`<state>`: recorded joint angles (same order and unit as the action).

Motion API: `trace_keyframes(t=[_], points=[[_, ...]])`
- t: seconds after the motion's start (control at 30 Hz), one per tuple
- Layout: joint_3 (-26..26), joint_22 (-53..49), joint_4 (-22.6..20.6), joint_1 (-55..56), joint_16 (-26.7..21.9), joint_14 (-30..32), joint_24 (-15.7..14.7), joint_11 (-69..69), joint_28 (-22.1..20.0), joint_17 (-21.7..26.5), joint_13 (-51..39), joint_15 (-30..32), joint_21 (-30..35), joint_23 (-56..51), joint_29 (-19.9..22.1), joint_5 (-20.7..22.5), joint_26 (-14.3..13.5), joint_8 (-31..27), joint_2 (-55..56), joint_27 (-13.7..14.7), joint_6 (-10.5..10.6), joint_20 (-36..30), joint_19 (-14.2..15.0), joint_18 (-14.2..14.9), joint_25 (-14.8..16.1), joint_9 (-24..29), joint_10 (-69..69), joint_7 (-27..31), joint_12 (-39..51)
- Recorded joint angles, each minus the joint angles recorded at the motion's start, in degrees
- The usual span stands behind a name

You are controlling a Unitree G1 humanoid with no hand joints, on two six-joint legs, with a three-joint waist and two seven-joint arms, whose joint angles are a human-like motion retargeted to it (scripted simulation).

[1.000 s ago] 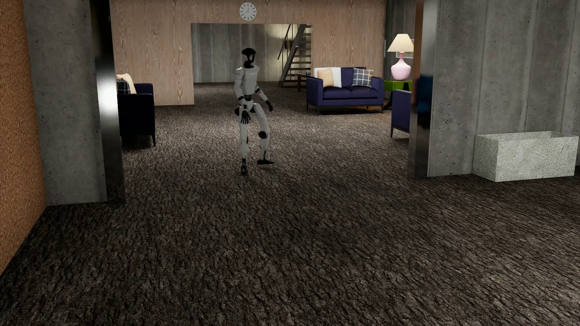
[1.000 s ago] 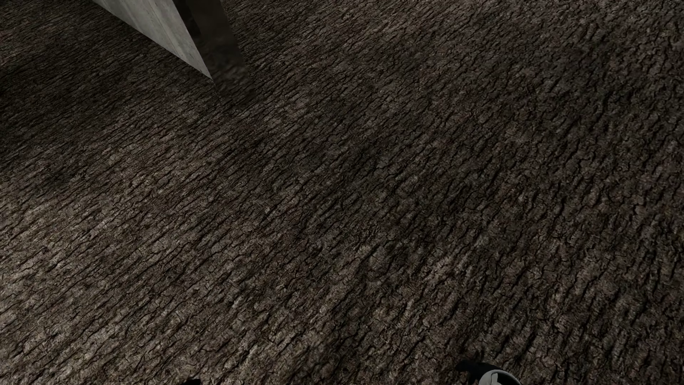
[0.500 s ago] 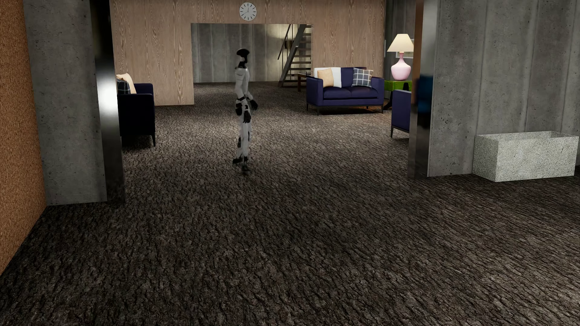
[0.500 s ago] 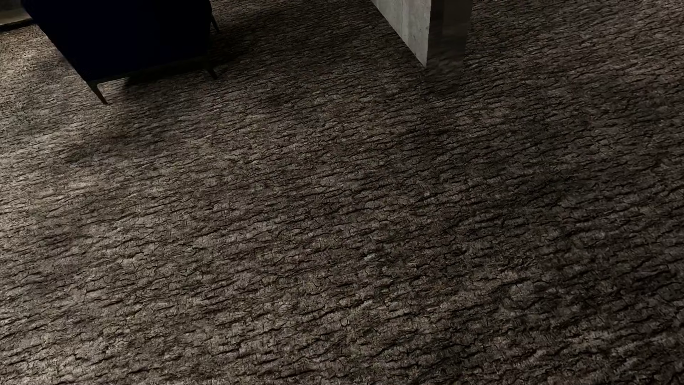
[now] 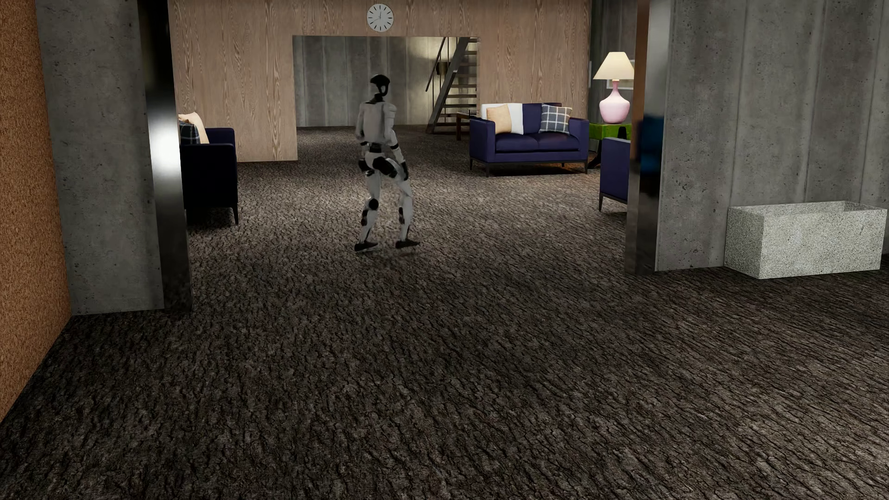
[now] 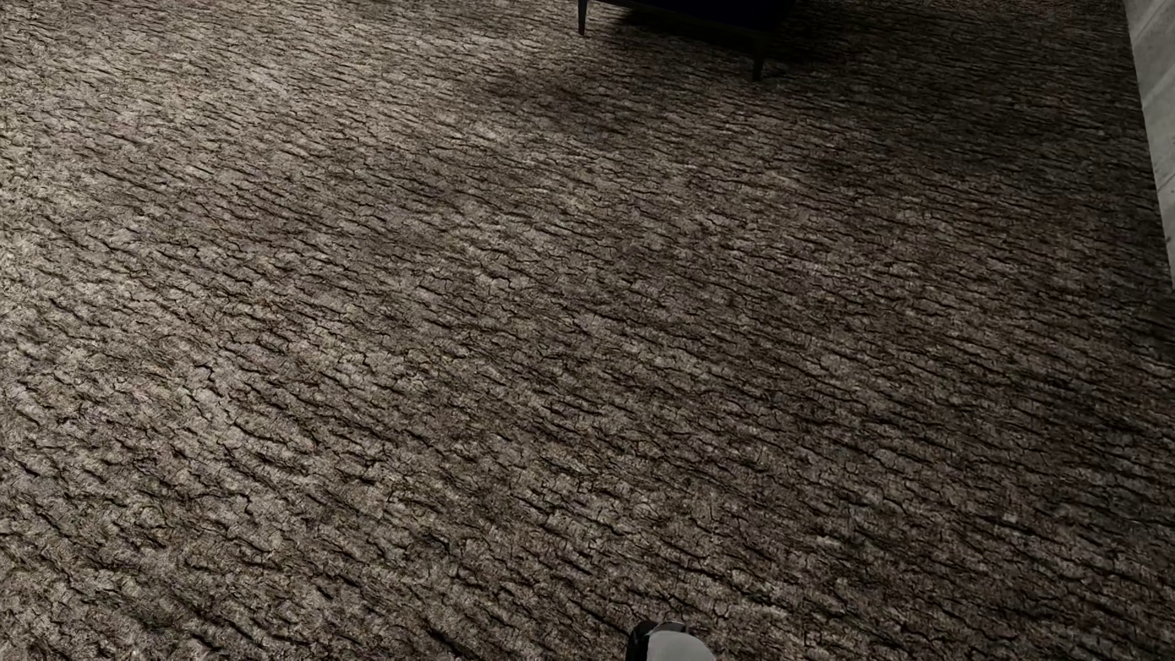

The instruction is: Turn around

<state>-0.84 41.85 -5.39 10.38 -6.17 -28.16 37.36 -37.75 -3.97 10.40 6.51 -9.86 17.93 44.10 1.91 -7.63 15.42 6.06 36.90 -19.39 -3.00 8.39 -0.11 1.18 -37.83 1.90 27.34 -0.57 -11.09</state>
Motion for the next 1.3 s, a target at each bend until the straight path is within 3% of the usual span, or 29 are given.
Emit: trace_keyframes(t=[0.03,0.07,0.1,0.2,0.27,0.3,0.33,0.43,0.47,0.53,0.57,0.6,0.63,0.67,0.8,0.9,0.97,1.07,1.13,1.2,1.3], points=[[0.43,0.32,-0.84,-0.39,1.11,-0.31,-0.71,7.06,-0.78,0.53,0.37,2.33,0.04,-0.16,-0.82,1.15,0.20,-1.59,-1.24,0.42,-0.26,0.79,1.78,-0.14,1.33,0.02,-0.27,2.70,-0.15],[0.88,0.53,-1.22,-1.11,1.89,-0.32,-0.95,12.94,-1.10,0.98,0.33,8.21,0.71,0.51,-1.62,1.76,0.14,-2.87,-3.35,0.35,-0.41,0.95,1.29,0.09,1.95,-0.06,-0.87,5.35,-0.70],[1.42,0.64,-1.29,-1.76,2.42,-0.33,-1.18,15.08,-1.15,1.17,-0.24,10.94,2.01,2.09,-2.59,1.15,-0.27,-1.27,-5.54,-0.49,-0.51,0.93,-1.48,0.55,1.89,-0.17,-0.96,7.80,-1.67],[2.59,1.21,0.55,-0.94,4.39,0.98,-1.59,14.70,-0.77,0.36,-5.58,7.49,7.20,9.93,-6.31,0.05,0.26,4.77,-9.11,-4.22,0.59,2.00,-1.76,0.94,-0.02,-0.20,5.00,9.87,-6.17],[2.96,2.33,1.42,2.47,5.03,4.69,-1.06,12.32,1.52,0.25,-9.48,4.45,11.09,12.15,-8.86,-0.12,-0.32,7.73,-10.42,-4.01,1.43,1.97,-2.84,2.72,-1.89,0.03,13.53,11.41,-9.60],[2.84,3.34,1.39,5.14,4.17,7.61,0.48,11.47,4.09,0.12,-10.44,2.96,11.36,11.25,-7.92,-0.16,-0.15,9.56,-11.40,-3.12,1.81,0.60,-3.23,6.47,-1.79,0.22,19.29,13.68,-10.37],[2.44,4.28,0.76,7.90,2.97,11.12,2.46,10.53,7.42,-0.05,-10.75,1.42,10.07,9.38,-4.99,-0.53,0.05,11.59,-12.47,-2.22,2.33,-1.12,-3.35,12.70,-0.72,0.49,25.09,16.39,-10.63],[-0.58,5.68,-2.79,15.84,0.69,17.14,6.93,7.68,11.70,0.08,-11.22,-2.10,5.24,3.87,4.09,-3.68,0.24,17.45,-15.14,1.09,3.92,-3.69,-2.79,13.02,3.43,1.34,38.93,13.11,-9.53],[-1.21,5.17,0.61,18.31,0.97,17.08,6.72,7.63,11.35,0.43,-12.12,-2.51,4.52,3.10,4.83,-4.44,-0.02,18.31,-15.80,1.43,4.35,-2.93,-2.60,13.02,4.37,1.56,40.28,10.27,-9.02],[-0.66,2.69,16.04,21.21,0.70,15.54,6.70,8.29,10.27,1.38,-14.57,-2.80,4.92,2.44,4.00,-4.12,-1.67,18.26,-16.47,1.16,5.54,-2.29,-2.31,13.53,4.29,1.71,37.21,0.83,-8.16],[0.20,1.16,22.63,20.61,0.02,13.54,6.75,8.63,9.63,1.64,-15.65,-2.93,5.08,2.26,3.31,-3.23,-2.62,17.62,-16.47,1.03,6.37,-2.20,-2.18,10.20,4.21,1.58,32.97,-4.54,-7.67],[0.94,-0.24,26.04,19.12,-0.80,11.81,6.81,8.92,8.87,1.74,-16.43,-3.09,4.97,2.20,3.18,-2.37,-3.26,16.99,-16.46,0.86,7.23,-2.15,-1.97,6.62,4.26,1.35,27.24,-9.29,-6.93],[1.44,-1.25,26.84,17.21,-1.53,10.68,6.74,9.31,7.96,1.88,-17.00,-3.16,5.01,2.36,3.20,-1.77,-3.52,16.32,-16.51,0.73,7.98,-2.05,-1.70,6.26,4.21,1.05,20.32,-12.13,-5.90],[1.71,-1.74,25.52,15.06,-2.31,11.14,6.83,9.85,7.22,2.02,-17.21,-3.09,4.97,2.62,3.23,-1.46,-3.44,15.66,-16.65,0.62,8.60,-2.23,-1.38,8.53,4.17,0.70,12.23,-12.53,-4.51],[0.99,-2.07,19.16,6.00,-4.25,16.58,7.52,13.80,7.21,3.17,-14.15,-1.41,2.23,3.53,3.75,-3.21,-3.51,14.35,-18.22,-0.08,9.68,-5.00,0.27,6.16,5.51,-0.89,-8.87,-14.52,3.07],[0.52,-5.24,16.31,5.41,-5.68,16.01,7.02,12.45,7.07,2.09,-7.21,-2.36,-1.71,3.37,4.91,-6.35,-5.37,14.67,-18.74,-1.47,9.19,-6.78,1.89,5.50,7.26,-1.34,-9.10,-13.87,7.82],[0.44,-9.33,14.87,5.69,-5.58,14.53,5.43,11.32,4.45,0.83,-2.83,-3.07,-2.69,5.47,3.54,-8.19,-7.89,15.15,-19.27,-2.27,8.78,-6.43,2.87,4.76,8.30,-1.54,-7.46,-12.91,8.54],[0.62,-12.32,13.17,4.53,-3.83,13.56,3.02,11.12,2.48,-2.39,2.85,-3.48,-5.14,10.27,0.04,-9.93,-8.95,15.94,-20.99,-6.38,7.84,-6.60,3.98,3.87,10.11,-1.96,-7.38,-11.98,7.56],[0.82,-11.81,12.55,3.45,-3.18,13.14,3.43,11.61,3.69,-5.16,5.80,-3.53,-8.19,11.65,-1.53,-10.48,-7.78,16.68,-22.62,-7.26,6.94,-6.91,4.56,3.63,11.83,-2.25,-7.63,-11.46,6.48],[0.99,-9.97,12.25,2.54,-2.11,12.59,3.79,11.80,4.30,-6.59,7.85,-3.67,-10.02,11.19,-2.97,-10.82,-6.03,17.34,-24.10,-6.13,5.90,-6.23,5.06,3.44,12.19,-2.47,-7.47,-11.00,5.03],[1.18,-5.86,12.29,1.08,-0.17,11.55,3.67,12.03,4.62,-6.21,7.76,-3.81,-10.88,9.54,-2.95,-10.90,-4.56,17.83,-26.18,-5.29,4.27,-4.01,5.64,3.32,10.15,-2.74,-6.68,-10.79,1.20]])
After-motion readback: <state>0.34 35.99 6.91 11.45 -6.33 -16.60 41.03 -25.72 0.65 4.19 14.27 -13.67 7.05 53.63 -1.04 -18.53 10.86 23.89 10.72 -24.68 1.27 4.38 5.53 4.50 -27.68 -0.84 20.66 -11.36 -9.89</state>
